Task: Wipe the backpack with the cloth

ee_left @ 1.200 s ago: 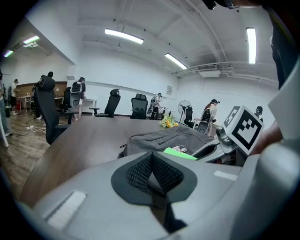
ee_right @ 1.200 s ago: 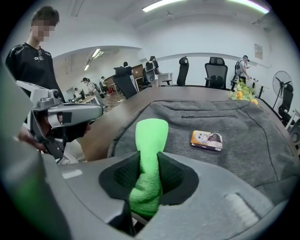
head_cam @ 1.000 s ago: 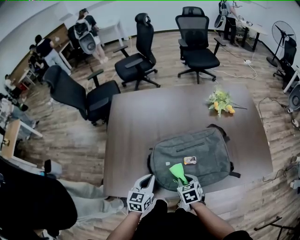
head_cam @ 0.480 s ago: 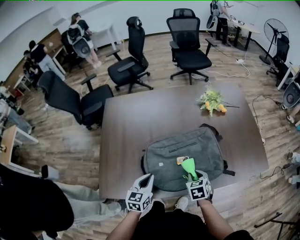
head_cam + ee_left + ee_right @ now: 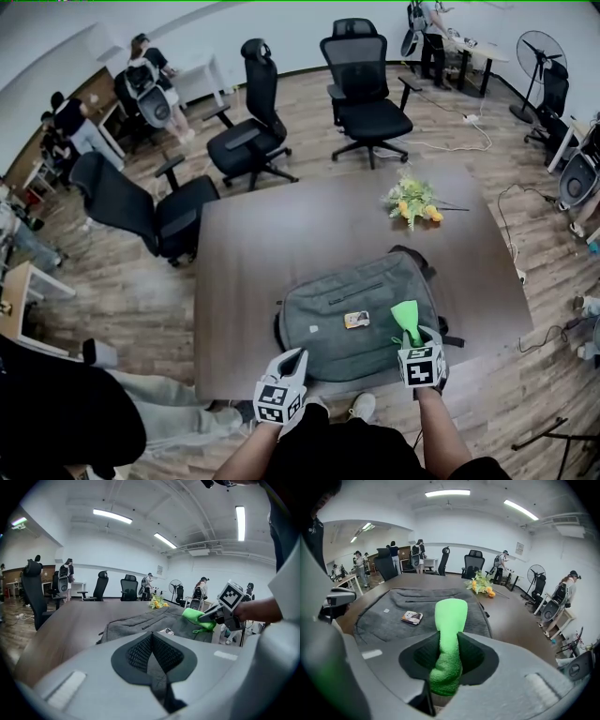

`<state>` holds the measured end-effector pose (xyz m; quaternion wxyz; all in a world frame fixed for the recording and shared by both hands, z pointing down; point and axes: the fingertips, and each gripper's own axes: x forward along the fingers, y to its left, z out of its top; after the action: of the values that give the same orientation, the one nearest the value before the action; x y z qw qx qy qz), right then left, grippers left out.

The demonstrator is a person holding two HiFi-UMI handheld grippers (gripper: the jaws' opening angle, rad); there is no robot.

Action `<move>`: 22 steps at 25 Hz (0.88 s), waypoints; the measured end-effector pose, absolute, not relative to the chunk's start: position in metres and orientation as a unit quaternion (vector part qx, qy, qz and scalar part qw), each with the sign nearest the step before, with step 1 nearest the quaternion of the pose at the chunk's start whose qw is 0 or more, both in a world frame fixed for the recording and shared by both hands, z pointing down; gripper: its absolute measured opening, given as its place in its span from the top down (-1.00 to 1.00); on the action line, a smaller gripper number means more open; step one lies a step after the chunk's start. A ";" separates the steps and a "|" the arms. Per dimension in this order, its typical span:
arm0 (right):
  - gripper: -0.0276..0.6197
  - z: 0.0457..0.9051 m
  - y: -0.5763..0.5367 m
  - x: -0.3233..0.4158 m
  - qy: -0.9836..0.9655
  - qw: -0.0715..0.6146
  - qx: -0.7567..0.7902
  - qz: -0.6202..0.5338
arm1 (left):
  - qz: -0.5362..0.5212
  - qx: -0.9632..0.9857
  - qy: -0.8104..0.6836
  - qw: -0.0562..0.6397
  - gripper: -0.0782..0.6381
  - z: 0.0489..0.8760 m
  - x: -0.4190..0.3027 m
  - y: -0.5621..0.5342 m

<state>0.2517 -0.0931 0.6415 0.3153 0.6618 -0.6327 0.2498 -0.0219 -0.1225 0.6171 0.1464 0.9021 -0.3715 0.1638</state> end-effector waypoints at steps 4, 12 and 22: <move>0.60 0.632 -0.091 0.273 -0.625 0.317 0.676 0.229 | 0.165 0.902 -0.370 0.148 0.73 0.618 -0.018 -0.119; 0.59 0.605 -0.101 0.270 -0.673 0.249 0.666 0.204 | 0.143 0.897 -0.384 0.162 0.73 0.610 -0.017 -0.119; 0.60 0.519 -0.126 0.225 -0.756 0.115 0.636 0.107 | 0.069 0.895 -0.422 0.126 0.73 0.538 -0.033 -0.148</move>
<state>0.2246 -0.1262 0.5191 0.1155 0.6358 -0.7557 0.1066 -0.0329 -0.1475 0.5380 0.1259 0.8953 -0.4217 0.0691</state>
